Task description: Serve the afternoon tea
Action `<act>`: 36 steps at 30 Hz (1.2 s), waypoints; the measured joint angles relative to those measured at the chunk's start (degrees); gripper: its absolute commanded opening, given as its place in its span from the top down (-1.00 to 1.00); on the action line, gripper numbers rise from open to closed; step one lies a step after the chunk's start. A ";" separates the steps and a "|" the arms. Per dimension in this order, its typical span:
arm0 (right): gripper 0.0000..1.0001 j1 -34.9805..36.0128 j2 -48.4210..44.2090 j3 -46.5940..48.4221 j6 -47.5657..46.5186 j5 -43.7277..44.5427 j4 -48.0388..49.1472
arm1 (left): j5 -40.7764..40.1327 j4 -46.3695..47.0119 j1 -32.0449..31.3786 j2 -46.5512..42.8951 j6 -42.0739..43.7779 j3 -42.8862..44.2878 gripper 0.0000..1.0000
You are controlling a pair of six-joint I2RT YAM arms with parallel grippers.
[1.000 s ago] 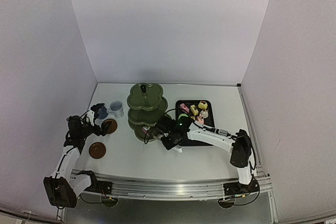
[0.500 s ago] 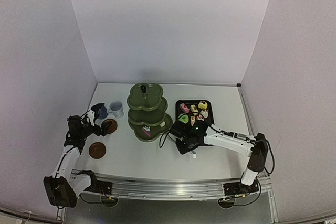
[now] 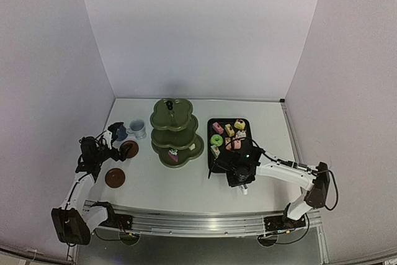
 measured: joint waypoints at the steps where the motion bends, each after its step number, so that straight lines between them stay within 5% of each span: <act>1: 0.22 0.00 -0.57 -0.18 0.80 0.03 -0.58 | 0.09 0.00 0.00 0.00 -0.02 0.00 -0.97; 21: 0.22 -3.92 3.81 -1.81 4.18 -1.41 0.84 | 1.02 0.06 0.00 0.00 -0.15 -0.20 -0.97; 36: 0.44 -9.31 5.05 -1.90 0.73 -1.16 5.05 | 0.99 0.60 0.00 0.00 -0.50 -0.24 -0.97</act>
